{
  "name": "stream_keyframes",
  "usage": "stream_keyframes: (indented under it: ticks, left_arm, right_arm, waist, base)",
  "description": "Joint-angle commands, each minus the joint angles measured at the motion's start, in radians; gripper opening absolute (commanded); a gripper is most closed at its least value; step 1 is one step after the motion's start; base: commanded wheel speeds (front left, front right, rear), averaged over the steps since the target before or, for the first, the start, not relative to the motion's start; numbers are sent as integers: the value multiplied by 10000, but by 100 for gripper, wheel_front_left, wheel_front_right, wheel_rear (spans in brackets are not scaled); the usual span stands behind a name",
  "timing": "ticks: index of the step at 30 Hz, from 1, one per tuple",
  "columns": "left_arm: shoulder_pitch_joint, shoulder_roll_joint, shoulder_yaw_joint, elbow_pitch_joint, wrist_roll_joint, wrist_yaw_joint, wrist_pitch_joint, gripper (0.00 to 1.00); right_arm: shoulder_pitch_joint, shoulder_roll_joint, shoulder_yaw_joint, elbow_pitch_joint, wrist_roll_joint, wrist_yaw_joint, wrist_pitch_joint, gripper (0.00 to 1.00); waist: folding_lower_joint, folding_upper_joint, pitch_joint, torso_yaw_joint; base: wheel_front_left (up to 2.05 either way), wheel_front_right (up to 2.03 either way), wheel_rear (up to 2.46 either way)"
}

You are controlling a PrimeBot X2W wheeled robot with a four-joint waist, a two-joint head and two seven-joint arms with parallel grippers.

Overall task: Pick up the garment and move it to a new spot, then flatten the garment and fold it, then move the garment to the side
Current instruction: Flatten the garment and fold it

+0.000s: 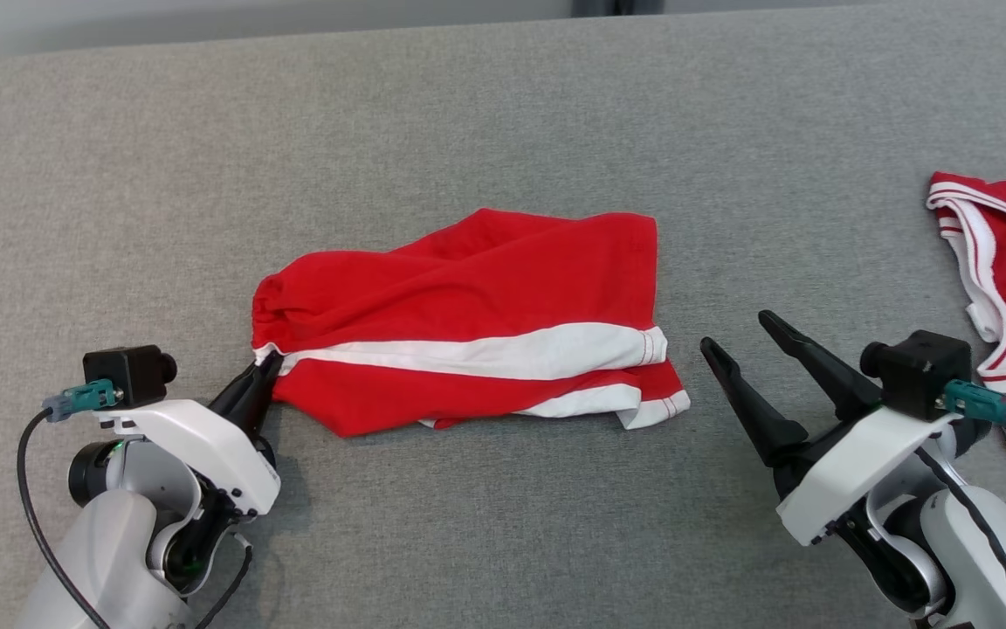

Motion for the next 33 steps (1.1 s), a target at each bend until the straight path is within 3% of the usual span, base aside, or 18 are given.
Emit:
stream_keyframes:
  ticks: [1, 12, 15, 25, 33]
  left_arm:
    - [-151, 24, 0, 55, 54, -1, -31, 0]
    - [-444, -47, -457, 576, -92, -51, -456, 0]
    - [-460, -51, -563, 665, -179, -64, -573, 0]
    - [-660, 174, -757, 126, -109, -85, -1423, 0]
    - [-667, 794, -822, -2694, 307, 83, -1532, 0]
  right_arm:
    - [-129, -119, 54, 42, 29, 0, -78, 100]
    - [-1013, -502, 2226, 786, 1705, 0, -503, 100]
    - [-1168, -631, 2608, 829, 2201, 0, -678, 0]
    - [-1664, -1287, 3000, 450, 3177, 0, -1851, 0]
    - [-1945, -1886, 1774, -261, 2533, 0, -2157, 0]
  waist:
    - [0, 0, 216, 218]
    - [0, 0, 422, 478]
    - [0, 0, 404, 465]
    - [0, 0, 217, 450]
    - [0, 0, -421, 435]
  base:
    - [0, 0, 0]
    - [0, 0, 0]
    - [0, 0, 0]
    - [0, 0, 0]
    - [0, 0, 0]
